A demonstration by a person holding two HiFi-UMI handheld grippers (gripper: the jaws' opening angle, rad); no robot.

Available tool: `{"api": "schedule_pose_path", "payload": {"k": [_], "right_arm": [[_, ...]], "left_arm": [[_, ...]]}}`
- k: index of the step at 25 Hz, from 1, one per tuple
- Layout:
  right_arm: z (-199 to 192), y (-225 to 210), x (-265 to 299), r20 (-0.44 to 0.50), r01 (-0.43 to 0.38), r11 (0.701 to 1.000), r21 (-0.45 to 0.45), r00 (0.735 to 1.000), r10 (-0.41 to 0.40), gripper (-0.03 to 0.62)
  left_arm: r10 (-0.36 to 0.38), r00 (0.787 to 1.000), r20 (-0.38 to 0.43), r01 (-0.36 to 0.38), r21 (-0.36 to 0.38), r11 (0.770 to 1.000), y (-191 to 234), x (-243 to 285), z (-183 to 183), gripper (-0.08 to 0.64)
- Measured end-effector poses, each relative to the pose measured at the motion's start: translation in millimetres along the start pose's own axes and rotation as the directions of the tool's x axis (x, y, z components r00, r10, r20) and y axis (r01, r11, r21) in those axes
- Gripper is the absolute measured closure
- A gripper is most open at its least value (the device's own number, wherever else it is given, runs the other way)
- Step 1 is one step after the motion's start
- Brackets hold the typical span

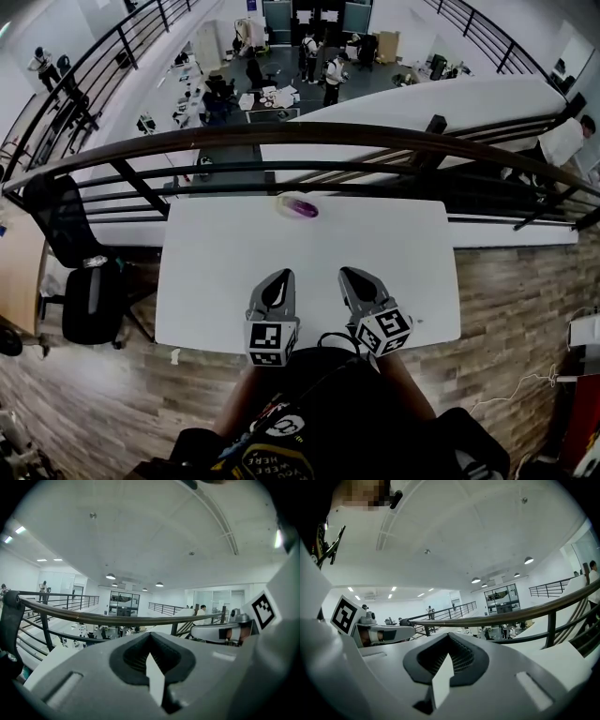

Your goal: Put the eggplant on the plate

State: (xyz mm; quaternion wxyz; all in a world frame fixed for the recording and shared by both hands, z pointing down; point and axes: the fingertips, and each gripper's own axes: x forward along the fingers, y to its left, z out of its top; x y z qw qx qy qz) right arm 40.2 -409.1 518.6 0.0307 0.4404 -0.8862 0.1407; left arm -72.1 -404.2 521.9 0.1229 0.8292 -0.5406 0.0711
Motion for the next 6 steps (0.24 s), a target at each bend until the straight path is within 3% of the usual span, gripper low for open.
{"api": "schedule_pose_path", "payload": {"k": [6], "right_arm": [[-0.7,2.7,-1.5,-0.001,-0.018,1.0,0.006,1.0,0.018,0.591]], "left_arm": [[-0.001,1.0,0.012,0.001,0.0,1.0,-2.2,-1.7,3.4,0.555]]}}
